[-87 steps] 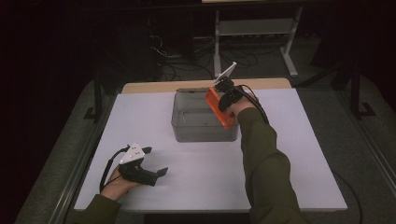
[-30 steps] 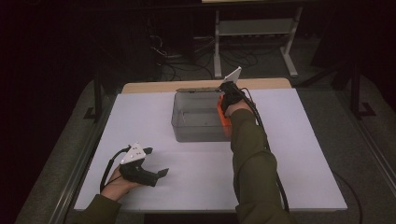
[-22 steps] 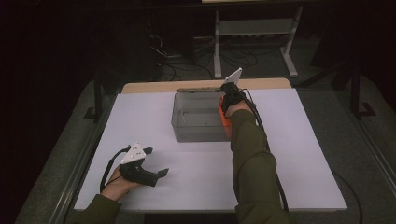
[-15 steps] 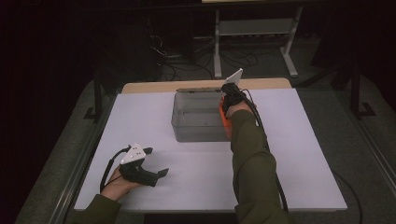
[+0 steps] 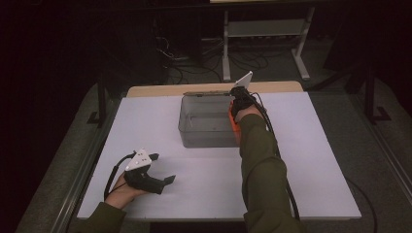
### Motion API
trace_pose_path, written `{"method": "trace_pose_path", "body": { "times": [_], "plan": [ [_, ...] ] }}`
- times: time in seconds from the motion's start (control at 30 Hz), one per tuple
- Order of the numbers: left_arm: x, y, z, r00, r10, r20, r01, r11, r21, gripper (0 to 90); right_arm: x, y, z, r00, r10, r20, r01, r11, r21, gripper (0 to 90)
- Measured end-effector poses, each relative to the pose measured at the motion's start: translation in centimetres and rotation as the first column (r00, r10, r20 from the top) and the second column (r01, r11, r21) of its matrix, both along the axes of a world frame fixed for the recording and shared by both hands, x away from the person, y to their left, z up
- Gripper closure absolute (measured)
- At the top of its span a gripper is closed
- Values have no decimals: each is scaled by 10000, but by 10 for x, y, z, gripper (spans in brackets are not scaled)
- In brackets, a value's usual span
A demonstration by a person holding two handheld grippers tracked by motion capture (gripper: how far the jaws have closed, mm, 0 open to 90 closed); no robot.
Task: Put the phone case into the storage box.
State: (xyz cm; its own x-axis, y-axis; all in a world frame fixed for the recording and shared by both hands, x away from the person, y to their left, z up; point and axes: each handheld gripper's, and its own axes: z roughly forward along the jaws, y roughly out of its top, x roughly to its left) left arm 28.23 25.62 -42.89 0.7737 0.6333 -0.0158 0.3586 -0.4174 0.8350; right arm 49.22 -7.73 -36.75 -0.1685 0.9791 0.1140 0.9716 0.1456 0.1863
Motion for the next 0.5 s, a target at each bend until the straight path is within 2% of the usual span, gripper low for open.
{"method": "trace_pose_path", "body": {
  "times": [0.5],
  "plan": [
    [0, 0, 0, 10000, 1, -3, -1, 10000, -16, 0, 0, 1, 0, 10000, 22, -65, -22, 10000, -58, 760]
  ]
}}
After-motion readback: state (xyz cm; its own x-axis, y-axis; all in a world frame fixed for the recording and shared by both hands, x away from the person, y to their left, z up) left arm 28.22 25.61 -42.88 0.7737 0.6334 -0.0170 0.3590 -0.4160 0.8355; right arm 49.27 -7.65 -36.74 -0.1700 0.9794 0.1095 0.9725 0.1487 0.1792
